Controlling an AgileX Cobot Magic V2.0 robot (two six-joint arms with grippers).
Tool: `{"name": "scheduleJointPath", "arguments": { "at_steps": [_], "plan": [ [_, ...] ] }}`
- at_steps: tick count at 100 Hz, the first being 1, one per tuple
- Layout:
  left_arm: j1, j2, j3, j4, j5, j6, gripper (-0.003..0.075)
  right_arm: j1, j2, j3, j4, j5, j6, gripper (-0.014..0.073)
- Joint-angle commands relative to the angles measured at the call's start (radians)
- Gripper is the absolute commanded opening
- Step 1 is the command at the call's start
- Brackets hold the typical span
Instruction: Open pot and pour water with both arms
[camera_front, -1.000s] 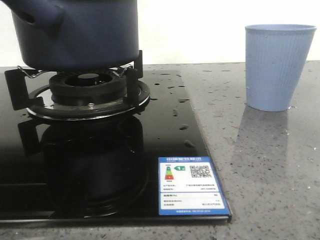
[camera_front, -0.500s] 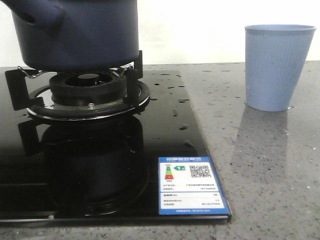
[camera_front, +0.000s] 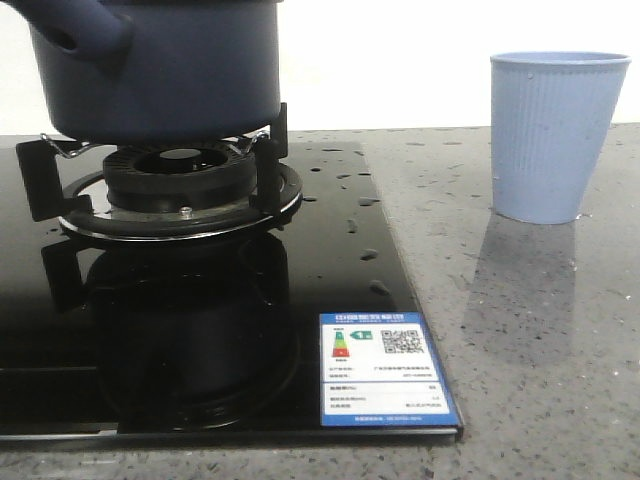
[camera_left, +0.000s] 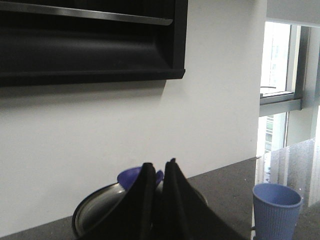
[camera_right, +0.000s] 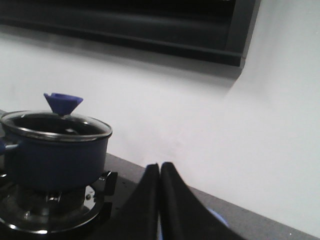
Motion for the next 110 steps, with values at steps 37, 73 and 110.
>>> {"name": "scheduleJointPath", "arguments": {
  "at_steps": [37, 73, 110],
  "plan": [
    [0.001, -0.351, 0.351, -0.031, -0.145, -0.010, -0.0020, -0.003, -0.159, 0.106, 0.000, -0.108, 0.017, -0.0060],
    [0.001, -0.353, 0.358, -0.031, -0.145, -0.010, -0.0020, -0.003, -0.159, 0.106, 0.000, -0.109, 0.017, -0.0060],
    [0.001, -0.353, 0.358, 0.043, -0.153, -0.010, -0.0020, -0.003, -0.159, 0.106, 0.000, -0.109, 0.017, -0.0060]
  ]
}}
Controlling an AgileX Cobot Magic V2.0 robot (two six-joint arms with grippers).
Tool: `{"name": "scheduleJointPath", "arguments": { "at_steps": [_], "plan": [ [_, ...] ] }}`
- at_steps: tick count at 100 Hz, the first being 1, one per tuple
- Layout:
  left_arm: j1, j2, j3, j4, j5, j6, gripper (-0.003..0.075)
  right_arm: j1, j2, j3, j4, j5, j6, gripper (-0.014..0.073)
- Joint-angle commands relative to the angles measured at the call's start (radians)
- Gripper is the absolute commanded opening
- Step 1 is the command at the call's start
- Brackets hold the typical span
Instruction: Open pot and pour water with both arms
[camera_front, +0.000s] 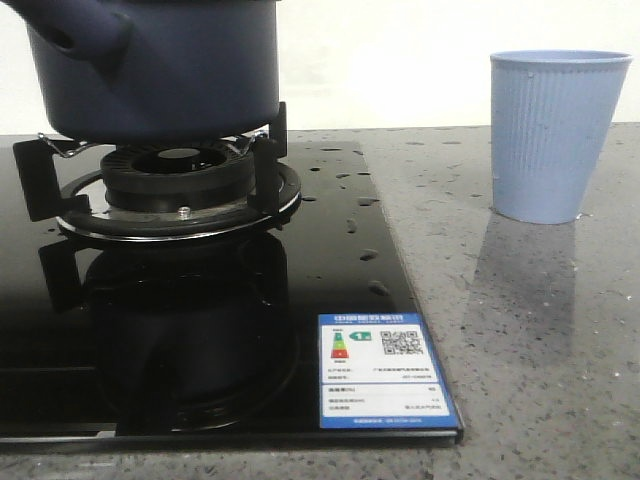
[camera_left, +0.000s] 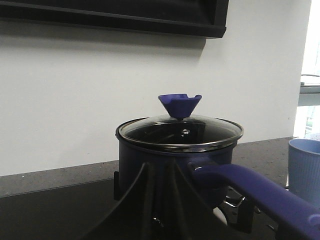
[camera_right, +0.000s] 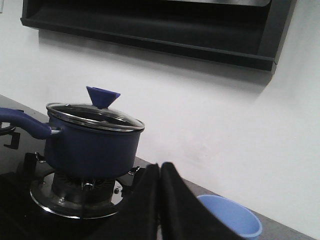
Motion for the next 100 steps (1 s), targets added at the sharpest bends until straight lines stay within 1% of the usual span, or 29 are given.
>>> {"name": "scheduleJointPath", "arguments": {
  "at_steps": [1, 7, 9, 10, 11, 12, 14, 15, 16, 17, 18, 19, 20, 21, 22, 23, 24, 26, 27, 30, 33, 39, 46, 57, 63, 77, 82, 85, 100],
  "plan": [
    [0.001, 0.012, -0.029, 0.077, -0.020, -0.010, -0.0020, -0.003, 0.013, -0.022, 0.021, -0.015, 0.004, -0.0060],
    [0.001, 0.012, -0.028, 0.228, -0.038, -0.039, -0.0020, -0.003, 0.013, -0.022, 0.021, -0.015, 0.004, -0.0060],
    [0.001, 0.012, -0.028, 0.301, -0.036, -0.091, -0.0020, -0.003, 0.013, -0.022, 0.021, -0.015, 0.004, -0.0060],
    [0.001, 0.012, -0.028, 0.328, -0.030, -0.144, -0.0020, -0.003, 0.013, -0.022, 0.021, -0.015, 0.004, -0.0060],
    [0.001, 0.012, -0.026, 0.385, -0.030, -0.175, -0.0020, -0.003, 0.013, -0.022, 0.021, -0.015, 0.004, -0.0060],
    [0.001, 0.012, -0.026, 0.416, -0.027, -0.245, -0.0020, -0.003, 0.013, -0.022, 0.021, -0.015, 0.004, -0.0060],
    [0.001, 0.012, -0.023, 0.520, -0.022, -0.325, -0.0020, -0.003, 0.013, -0.022, 0.021, -0.015, 0.004, -0.0060],
    [0.001, 0.012, -0.021, 0.558, -0.017, -0.413, -0.0020, -0.003, 0.013, -0.022, 0.021, -0.015, 0.004, -0.0060],
    [0.001, 0.012, -0.019, 0.641, -0.014, -0.459, -0.0020, -0.003, 0.013, -0.022, 0.021, -0.015, 0.004, -0.0060],
    [0.001, 0.012, -0.018, 0.683, -0.008, -0.557, -0.0020, -0.003, 0.013, -0.022, 0.021, -0.015, 0.004, -0.0060],
    [0.001, 0.012, -0.016, 0.769, -0.005, -0.607, -0.0020, -0.003, 0.013, -0.022, 0.021, -0.015, 0.004, -0.0060],
    [0.001, 0.012, -0.014, 0.811, 0.005, -0.708, -0.0020, -0.003, 0.013, -0.022, 0.021, -0.015, 0.004, -0.0060],
    [0.001, 0.012, -0.014, 0.894, 0.011, -0.758, -0.0020, -0.003, 0.013, -0.022, 0.021, -0.015, 0.004, -0.0060],
    [0.001, 0.012, -0.012, 0.935, 0.017, -0.808, -0.0020, -0.003, 0.013, -0.022, 0.021, -0.015, 0.004, -0.0060],
    [0.001, 0.012, -0.012, 0.974, 0.032, -0.904, -0.0020, -0.003, 0.013, -0.022, 0.021, -0.015, 0.004, -0.0060],
    [0.001, 0.012, -0.011, 1.048, 0.040, -0.950, -0.0020, -0.003, 0.013, -0.022, 0.021, -0.015, 0.004, -0.0060],
    [0.001, 0.012, -0.011, 1.083, 0.056, -1.035, -0.0020, -0.003, 0.013, -0.022, 0.021, -0.015, 0.004, -0.0060],
    [0.001, 0.012, -0.007, 1.176, 0.073, -1.147, -0.0020, -0.003, 0.013, -0.022, 0.021, -0.015, 0.004, -0.0060],
    [0.001, 0.012, -0.005, 1.230, 0.087, -1.180, -0.0020, -0.003, 0.013, -0.022, 0.021, -0.015, 0.004, -0.0060],
    [0.001, 0.012, 0.002, 1.314, 0.107, -1.284, -0.0020, -0.003, 0.013, -0.022, 0.021, -0.015, 0.004, -0.0060],
    [0.001, 0.012, 0.012, 1.369, 0.115, -1.361, -0.0020, -0.003, 0.013, -0.022, 0.021, -0.015, 0.004, -0.0060],
    [0.001, 0.012, 0.043, 1.424, 0.106, -1.378, -0.0020, -0.003, 0.013, -0.022, 0.021, -0.015, 0.004, -0.0060],
    [0.001, 0.008, 0.090, 1.458, 0.060, -1.378, -0.0020, -0.003, 0.013, -0.022, 0.021, -0.015, 0.004, -0.0060],
    [0.022, -0.015, 0.182, 1.457, -0.046, -1.378, -0.0020, -0.003, 0.013, -0.022, 0.021, -0.015, 0.004, -0.0060],
    [0.046, -0.037, 0.221, 1.443, -0.055, -1.378, -0.0020, -0.003, 0.013, -0.022, 0.021, -0.015, 0.004, -0.0060],
    [0.119, -0.108, 0.286, 1.439, 0.012, -1.378, -0.0020, -0.003, 0.013, -0.022, 0.021, -0.015, 0.004, -0.0060],
    [0.146, -0.136, 0.283, 1.439, 0.104, -1.378, -0.0020, -0.003, 0.013, -0.022, 0.021, -0.015, 0.004, -0.0060],
    [0.157, -0.157, 0.283, 1.437, 0.128, -1.378, -0.0020, -0.003, 0.013, -0.022, 0.021, -0.015, 0.004, -0.0060],
    [0.193, -0.163, 0.285, 1.437, 0.132, -1.378, -0.0020, -0.003, 0.013, -0.022, 0.021, -0.015, 0.004, -0.0060]
  ]
}}
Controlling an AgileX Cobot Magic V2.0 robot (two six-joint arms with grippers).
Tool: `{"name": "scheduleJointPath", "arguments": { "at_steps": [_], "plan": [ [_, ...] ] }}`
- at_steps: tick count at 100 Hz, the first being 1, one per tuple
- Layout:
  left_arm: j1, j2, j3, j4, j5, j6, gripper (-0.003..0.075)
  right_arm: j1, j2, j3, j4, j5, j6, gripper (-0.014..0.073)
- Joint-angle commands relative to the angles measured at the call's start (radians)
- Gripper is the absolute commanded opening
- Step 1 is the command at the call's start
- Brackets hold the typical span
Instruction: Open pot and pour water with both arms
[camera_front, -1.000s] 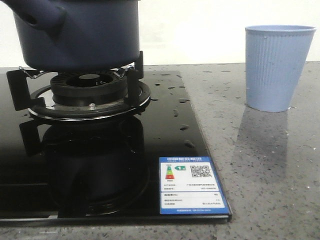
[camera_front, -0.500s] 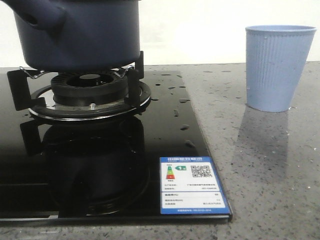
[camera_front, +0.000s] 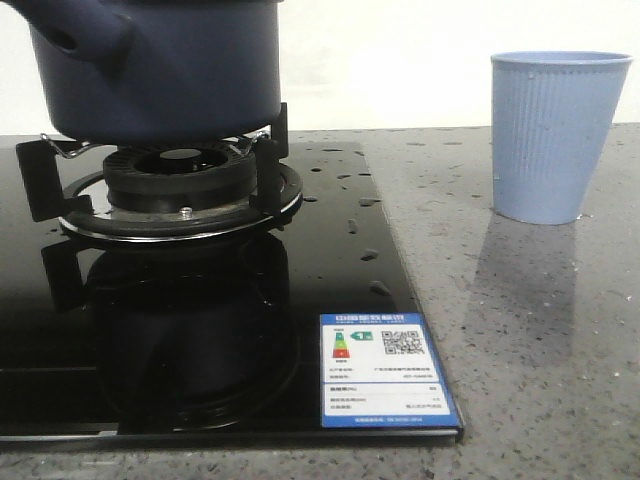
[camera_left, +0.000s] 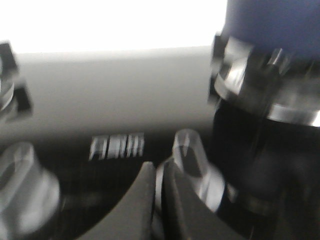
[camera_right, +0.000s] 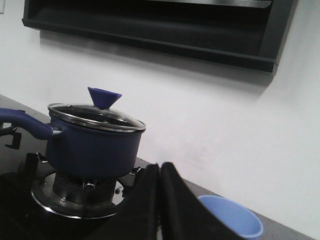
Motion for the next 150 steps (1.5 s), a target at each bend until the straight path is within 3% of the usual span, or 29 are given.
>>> {"name": "scheduleJointPath", "arguments": {
  "at_steps": [1, 81, 102, 106, 111, 121, 126, 131, 150],
  "plan": [
    [0.017, -0.021, 0.029, -0.003, -0.025, -0.008, -0.0020, -0.003, 0.013, -0.022, 0.022, -0.014, 0.004, -0.0060],
    [0.021, -0.021, 0.029, -0.003, -0.025, -0.008, -0.0020, -0.003, 0.013, -0.022, 0.022, -0.011, 0.004, -0.0060],
    [0.021, -0.021, 0.029, -0.003, -0.025, -0.008, -0.0020, -0.003, 0.013, 0.011, 0.027, 0.195, -0.044, -0.0060],
    [0.021, -0.021, 0.029, -0.003, -0.025, -0.008, -0.0020, -0.003, 0.013, 0.020, 0.098, 0.215, -0.115, -0.0060],
    [0.021, -0.021, 0.029, -0.003, -0.025, -0.008, -0.0020, -0.003, 0.013, 0.036, 0.269, 0.236, -0.313, -0.0060],
    [0.021, -0.021, 0.029, -0.003, -0.025, -0.008, -0.0020, -0.003, 0.013, 0.078, 0.809, 0.256, -0.826, -0.0060],
    [0.021, -0.021, 0.029, -0.003, -0.025, -0.008, -0.0020, -0.003, 0.013, 0.095, 1.016, 0.258, -1.040, -0.0060],
    [0.021, -0.021, 0.029, -0.003, -0.025, -0.008, -0.0020, -0.005, 0.013, 0.106, 1.076, 0.278, -1.087, -0.0060],
    [0.021, -0.021, 0.029, -0.003, -0.025, -0.008, -0.0020, -0.009, 0.010, 0.149, 1.085, 0.403, -1.079, -0.0060]
  ]
}}
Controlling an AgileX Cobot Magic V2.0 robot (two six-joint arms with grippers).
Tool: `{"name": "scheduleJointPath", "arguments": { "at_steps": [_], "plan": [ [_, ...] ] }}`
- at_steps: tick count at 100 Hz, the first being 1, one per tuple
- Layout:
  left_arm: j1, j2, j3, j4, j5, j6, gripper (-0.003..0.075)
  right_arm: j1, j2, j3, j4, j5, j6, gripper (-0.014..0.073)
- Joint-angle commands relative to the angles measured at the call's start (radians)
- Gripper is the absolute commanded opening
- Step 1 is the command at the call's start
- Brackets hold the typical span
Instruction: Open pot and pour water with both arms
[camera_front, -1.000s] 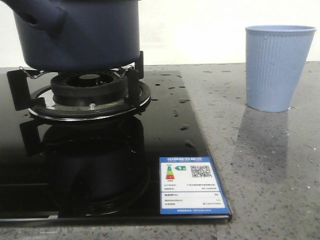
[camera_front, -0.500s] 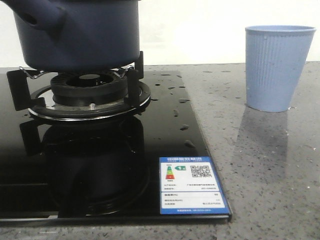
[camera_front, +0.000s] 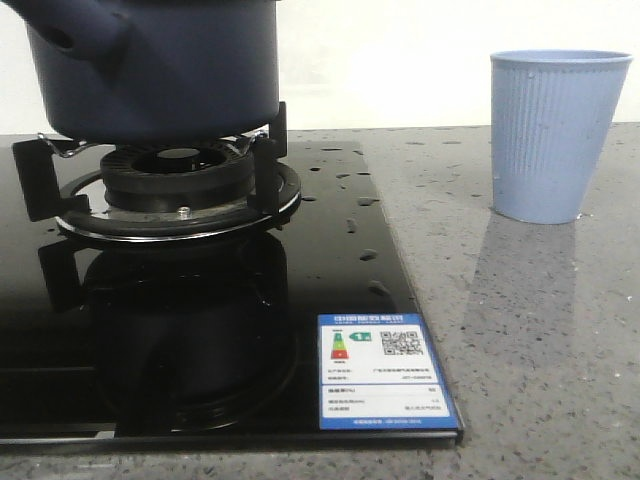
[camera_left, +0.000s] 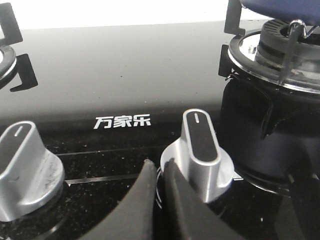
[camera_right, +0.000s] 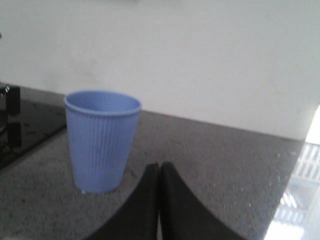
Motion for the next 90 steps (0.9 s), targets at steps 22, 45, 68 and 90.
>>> {"name": "scheduleJointPath", "arguments": {
  "at_steps": [22, 45, 68, 90],
  "plan": [
    [0.004, -0.021, 0.029, -0.003, -0.040, -0.008, -0.0020, -0.045, -0.097, 0.090, 0.141, 0.156, -0.031, -0.0060],
    [0.004, -0.021, 0.029, -0.003, -0.040, -0.008, -0.0020, -0.103, -0.172, 0.090, 0.181, 0.322, -0.047, -0.0060],
    [0.004, -0.021, 0.029, -0.003, -0.040, -0.008, -0.0020, -0.106, -0.172, 0.090, 0.186, 0.324, -0.049, -0.0060],
    [0.004, -0.021, 0.029, -0.003, -0.040, -0.008, -0.0020, -0.107, -0.172, 0.090, 0.186, 0.326, -0.049, -0.0060]
  ]
}}
